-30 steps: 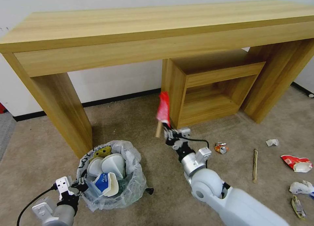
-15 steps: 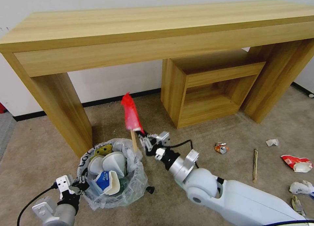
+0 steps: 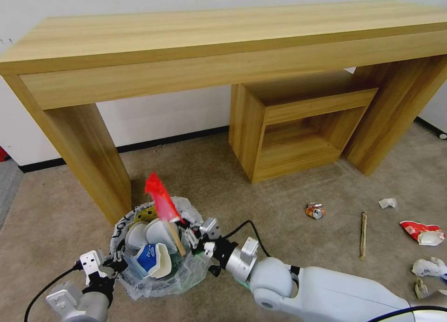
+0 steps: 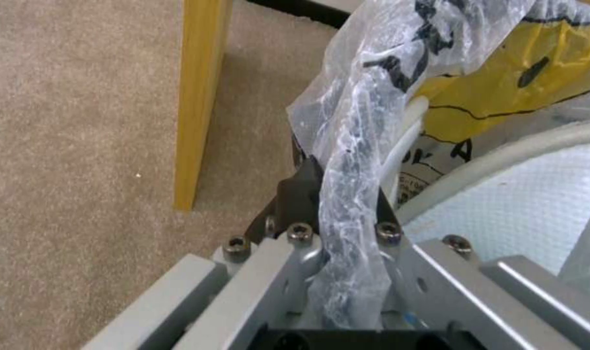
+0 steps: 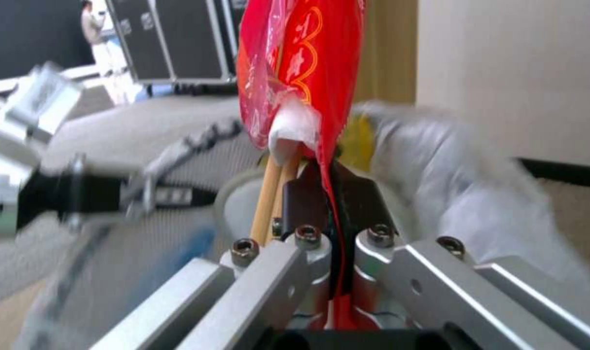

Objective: Pick up the trash bin and place the garbage on the floor into it.

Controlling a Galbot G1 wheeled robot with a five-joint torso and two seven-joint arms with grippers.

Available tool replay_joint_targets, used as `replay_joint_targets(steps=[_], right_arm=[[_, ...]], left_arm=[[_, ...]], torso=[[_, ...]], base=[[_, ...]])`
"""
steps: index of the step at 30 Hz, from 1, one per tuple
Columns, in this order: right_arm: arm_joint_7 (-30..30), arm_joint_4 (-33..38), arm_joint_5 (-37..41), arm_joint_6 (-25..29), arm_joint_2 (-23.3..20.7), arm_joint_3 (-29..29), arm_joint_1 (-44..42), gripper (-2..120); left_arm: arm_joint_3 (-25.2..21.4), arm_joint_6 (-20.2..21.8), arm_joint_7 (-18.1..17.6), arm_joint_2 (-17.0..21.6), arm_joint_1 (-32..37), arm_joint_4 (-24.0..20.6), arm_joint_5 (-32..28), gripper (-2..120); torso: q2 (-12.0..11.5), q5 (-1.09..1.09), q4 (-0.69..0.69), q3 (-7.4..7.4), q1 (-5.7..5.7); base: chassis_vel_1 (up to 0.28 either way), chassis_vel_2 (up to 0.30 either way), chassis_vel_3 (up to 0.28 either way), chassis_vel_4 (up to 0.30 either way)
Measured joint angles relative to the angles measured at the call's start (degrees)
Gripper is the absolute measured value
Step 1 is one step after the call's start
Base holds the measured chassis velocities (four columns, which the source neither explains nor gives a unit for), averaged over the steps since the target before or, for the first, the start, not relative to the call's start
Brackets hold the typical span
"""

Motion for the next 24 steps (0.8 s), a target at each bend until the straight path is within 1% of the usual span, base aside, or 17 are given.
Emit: replay_joint_targets(steps=[3,6,7,10,17,21,24], right_arm=[[0.0,-1.1,-0.5,0.3,0.6,-1.2,0.6,0],[0.1,-2.9,-0.7,0.6,2.3,-3.1,1.9,0],[0.1,-2.9,-0.7,0.6,2.3,-3.1,1.9,0],[0.7,-3.5,-0.2,0.7,4.2,-3.8,2.9,0],[1.3,-4.9,-0.2,0.6,5.2,-4.5,3.5,0],[1.3,-7.4,-0.8,1.0,6.5,-4.8,3.7,0],[1.3,-9.8,-1.3,1.3,8.4,-5.1,3.7,0]], left_arm=[[0.0,0.0,0.0,-0.1,0.0,0.0,0.0,1],[0.1,0.0,0.1,-0.3,-0.1,0.0,0.2,1],[0.1,0.0,0.1,-0.3,-0.1,0.0,0.2,1],[0.1,0.0,0.2,-0.4,-0.1,0.1,0.2,1],[0.0,-0.1,0.3,-0.4,-0.1,0.2,0.2,1],[0.1,-0.1,0.3,-0.3,-0.2,0.4,0.2,1],[0.2,-0.1,0.4,-0.3,-0.3,0.6,0.2,1]], torso=[[0.0,0.0,0.0,0.0,0.0],[0.0,0.0,0.0,0.0,0.0],[0.0,0.0,0.0,0.0,0.0],[0.0,0.0,0.0,0.0,0.0],[0.0,0.0,0.0,0.0,0.0],[0.0,0.0,0.0,0.0,0.0],[0.0,0.0,0.0,0.0,0.0]], base=[[0.0,0.0,0.0,0.0],[0.0,0.0,0.0,0.0],[0.0,0.0,0.0,0.0],[0.0,0.0,0.0,0.0],[0.0,0.0,0.0,0.0],[0.0,0.0,0.0,0.0],[0.0,0.0,0.0,0.0]])
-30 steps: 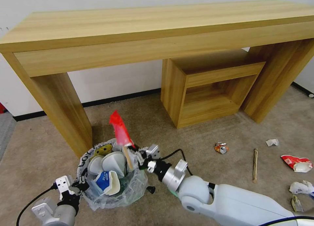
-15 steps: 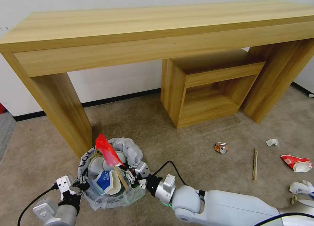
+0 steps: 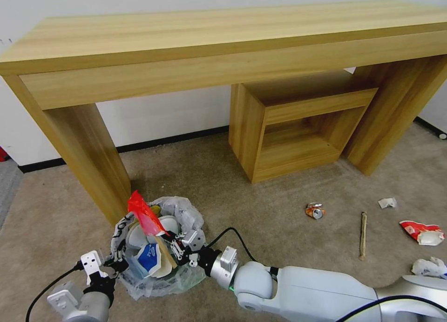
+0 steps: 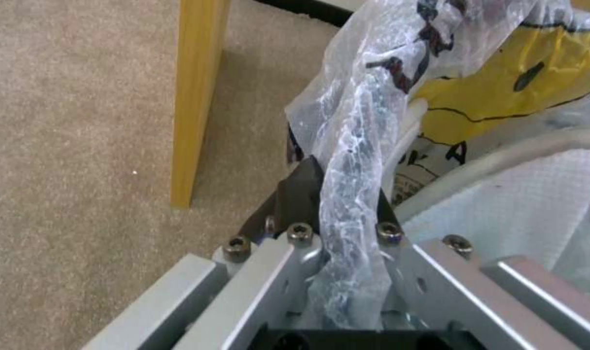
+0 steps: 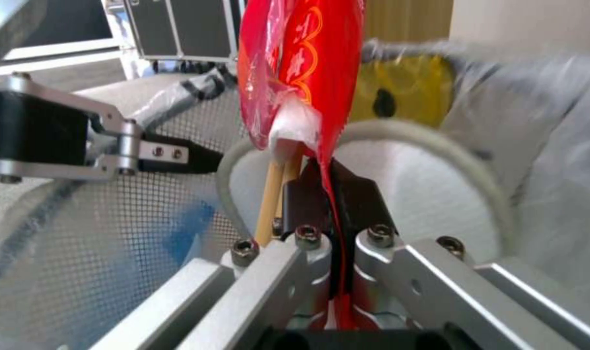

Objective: Pick up the trash bin and place the garbage on the floor into it.

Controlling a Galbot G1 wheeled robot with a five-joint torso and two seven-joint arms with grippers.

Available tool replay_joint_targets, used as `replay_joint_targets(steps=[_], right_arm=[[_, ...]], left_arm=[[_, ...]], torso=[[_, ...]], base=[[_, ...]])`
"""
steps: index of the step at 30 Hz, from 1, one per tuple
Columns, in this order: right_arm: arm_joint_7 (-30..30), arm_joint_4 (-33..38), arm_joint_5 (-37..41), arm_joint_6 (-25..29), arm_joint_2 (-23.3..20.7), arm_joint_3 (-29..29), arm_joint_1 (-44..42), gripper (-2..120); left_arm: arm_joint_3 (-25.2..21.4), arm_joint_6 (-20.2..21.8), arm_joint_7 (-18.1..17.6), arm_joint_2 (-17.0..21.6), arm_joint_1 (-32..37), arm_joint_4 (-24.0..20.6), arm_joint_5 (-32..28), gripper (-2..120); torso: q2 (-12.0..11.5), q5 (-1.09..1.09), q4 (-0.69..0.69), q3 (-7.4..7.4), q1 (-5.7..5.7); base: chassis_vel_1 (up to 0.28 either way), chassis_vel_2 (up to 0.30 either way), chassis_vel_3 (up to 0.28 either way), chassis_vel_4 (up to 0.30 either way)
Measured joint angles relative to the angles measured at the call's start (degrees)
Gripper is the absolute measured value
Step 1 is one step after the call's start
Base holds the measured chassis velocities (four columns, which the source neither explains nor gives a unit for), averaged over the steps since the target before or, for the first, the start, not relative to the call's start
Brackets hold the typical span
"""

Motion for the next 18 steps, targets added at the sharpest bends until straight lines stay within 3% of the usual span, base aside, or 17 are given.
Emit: replay_joint_targets(steps=[11,15,17,18], right_arm=[[-0.1,-1.9,-2.2,0.3,0.0,-0.9,-0.6,3],[-0.1,-0.9,-2.2,0.2,-0.7,-0.5,-0.6,19],[-0.1,-0.7,-2.1,0.2,-0.8,-0.4,-0.6,21],[-0.1,-0.2,-1.8,0.1,-1.0,0.0,-0.5,28]], left_arm=[[-0.1,0.0,0.3,0.7,-0.8,0.6,-1.0,1],[-0.1,0.2,0.3,1.0,-1.1,0.9,-1.4,1],[-0.1,0.2,0.3,1.1,-1.1,1.0,-1.5,1],[-0.1,0.2,0.3,1.2,-1.1,1.1,-1.7,1]], torso=[[0.0,0.0,0.0,0.0,0.0],[0.0,0.0,0.0,0.0,0.0],[0.0,0.0,0.0,0.0,0.0],[0.0,0.0,0.0,0.0,0.0]], base=[[0.0,0.0,0.0,0.0],[0.0,0.0,0.0,0.0],[0.0,0.0,0.0,0.0],[0.0,0.0,0.0,0.0]])
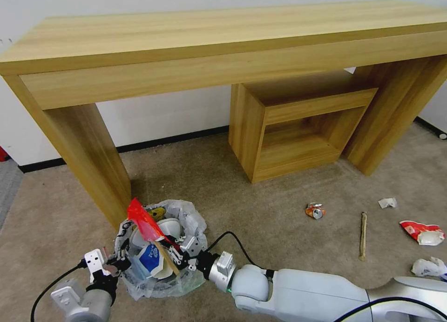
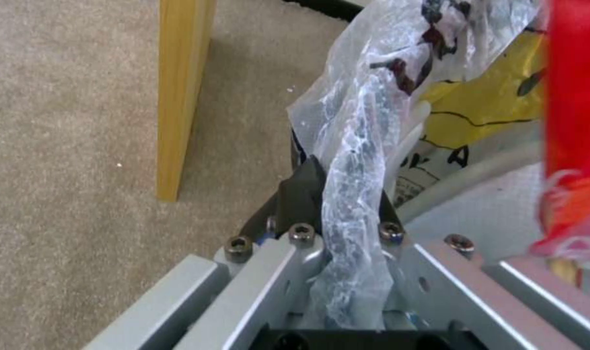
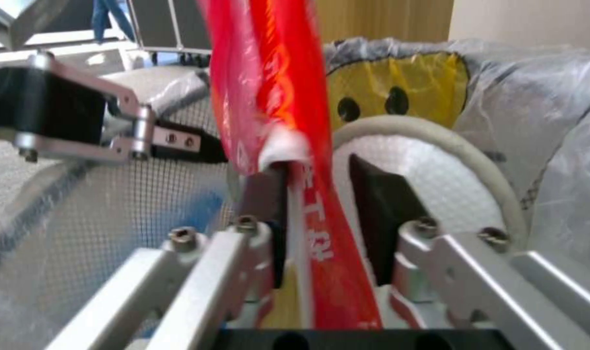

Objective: Pick up the trash bin and place the garbage on the floor into it.

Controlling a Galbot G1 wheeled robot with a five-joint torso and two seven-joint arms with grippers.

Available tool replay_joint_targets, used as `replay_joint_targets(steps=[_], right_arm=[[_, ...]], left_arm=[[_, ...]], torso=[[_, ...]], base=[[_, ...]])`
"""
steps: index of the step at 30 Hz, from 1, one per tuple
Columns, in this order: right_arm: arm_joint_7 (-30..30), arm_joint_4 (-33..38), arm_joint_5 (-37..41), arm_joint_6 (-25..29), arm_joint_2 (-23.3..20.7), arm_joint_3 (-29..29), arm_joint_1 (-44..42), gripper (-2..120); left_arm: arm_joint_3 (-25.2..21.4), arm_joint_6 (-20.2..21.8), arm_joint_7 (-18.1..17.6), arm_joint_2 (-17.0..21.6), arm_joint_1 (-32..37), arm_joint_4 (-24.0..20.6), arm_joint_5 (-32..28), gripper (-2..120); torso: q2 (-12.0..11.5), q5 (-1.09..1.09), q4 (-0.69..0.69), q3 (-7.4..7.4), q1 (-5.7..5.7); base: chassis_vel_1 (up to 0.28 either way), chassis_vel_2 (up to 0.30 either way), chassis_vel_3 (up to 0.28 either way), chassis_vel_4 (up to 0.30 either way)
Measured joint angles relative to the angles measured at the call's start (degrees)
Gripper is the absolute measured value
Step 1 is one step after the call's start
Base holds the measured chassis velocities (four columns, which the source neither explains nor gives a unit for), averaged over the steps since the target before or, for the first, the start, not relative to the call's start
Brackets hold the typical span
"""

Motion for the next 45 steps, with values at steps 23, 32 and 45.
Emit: replay_joint_targets(steps=[23,32,45], right_arm=[[1.7,7.1,4.3,-2.4,-3.0,14.3,-4.3,93],[1.6,6.7,3.1,-2.4,-3.0,13.2,-5.0,92],[1.6,6.5,3.3,-2.9,-1.5,5.3,-1.2,86]], left_arm=[[-1.0,0.3,-1.8,1.4,-0.3,0.8,-0.8,1],[-0.7,0.3,-1.4,1.0,0.1,0.3,-0.5,1],[-0.2,0.2,-0.9,0.1,0.0,-0.3,0.1,1]], torso=[[0.0,-0.01,-0.01,0.0,0.0],[0.0,0.01,0.0,0.0,0.0],[0.0,0.01,0.01,0.0,0.0]], base=[[0.0,0.0,0.0,0.0],[0.0,0.0,0.0,0.0],[0.0,0.0,0.0,0.0]])
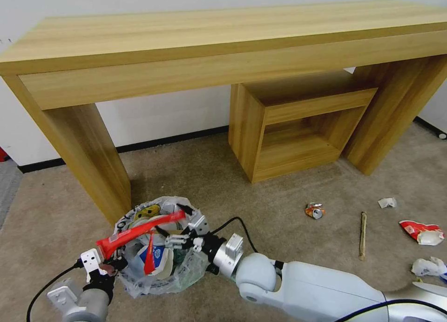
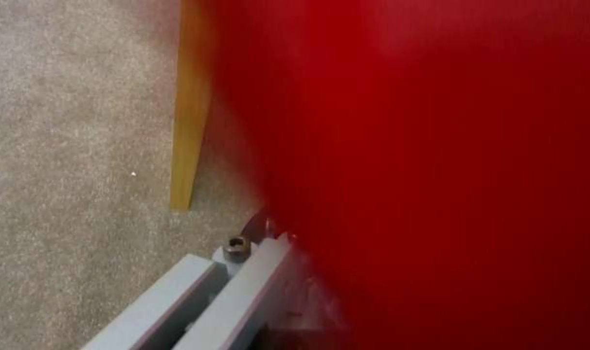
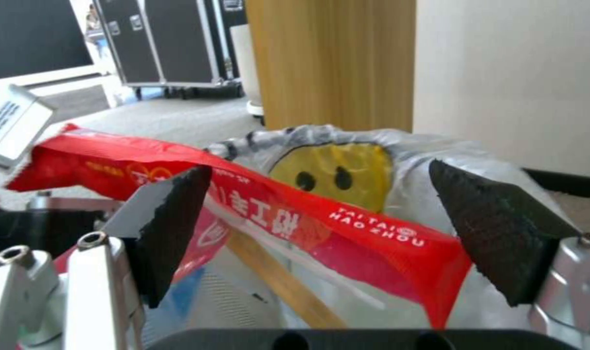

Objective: Pick up the trash bin and place the garbage on the floor into it.

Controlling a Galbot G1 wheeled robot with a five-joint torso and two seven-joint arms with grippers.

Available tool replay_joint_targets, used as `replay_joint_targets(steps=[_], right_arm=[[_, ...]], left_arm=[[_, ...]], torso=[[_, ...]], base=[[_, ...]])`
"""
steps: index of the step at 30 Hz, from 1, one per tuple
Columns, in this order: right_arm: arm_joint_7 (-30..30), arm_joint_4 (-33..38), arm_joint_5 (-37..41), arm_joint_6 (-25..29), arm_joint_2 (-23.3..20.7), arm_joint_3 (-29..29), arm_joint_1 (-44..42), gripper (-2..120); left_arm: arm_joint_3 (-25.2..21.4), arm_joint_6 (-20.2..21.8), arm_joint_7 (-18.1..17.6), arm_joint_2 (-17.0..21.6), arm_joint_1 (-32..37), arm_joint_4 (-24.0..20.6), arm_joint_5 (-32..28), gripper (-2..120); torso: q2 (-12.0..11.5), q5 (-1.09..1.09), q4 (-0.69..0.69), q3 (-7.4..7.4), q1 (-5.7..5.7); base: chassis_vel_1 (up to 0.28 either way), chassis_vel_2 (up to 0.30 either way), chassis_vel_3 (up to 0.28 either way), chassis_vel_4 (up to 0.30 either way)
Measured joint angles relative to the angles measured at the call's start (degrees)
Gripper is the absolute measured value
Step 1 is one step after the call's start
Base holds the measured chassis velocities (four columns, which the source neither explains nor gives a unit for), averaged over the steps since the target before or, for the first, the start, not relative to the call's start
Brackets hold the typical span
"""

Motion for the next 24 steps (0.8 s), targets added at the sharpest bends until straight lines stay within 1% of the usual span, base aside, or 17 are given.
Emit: replay_joint_targets(steps=[9,15,24], right_arm=[[-0.2,1.5,1.0,-0.5,-1.2,-0.9,0.8,86],[-0.5,0.9,0.4,-0.5,-1.7,-1.3,0.7,86],[-1.6,0.6,1.7,0.3,-1.8,-1.9,0.0,86]], left_arm=[[-0.2,0.1,0.0,0.1,-0.9,0.5,-0.4,1],[0.0,0.3,-0.1,0.0,-1.0,0.4,-0.5,1],[0.1,0.4,-0.1,0.1,-1.6,1.1,-0.7,1]], torso=[[0.0,0.0,-0.01,0.0,0.0],[0.0,0.0,-0.01,0.0,0.0],[0.0,0.0,0.0,0.0,0.0]], base=[[0.0,0.0,0.0,0.0],[0.0,0.0,0.0,0.0],[0.0,0.0,0.0,0.0]])
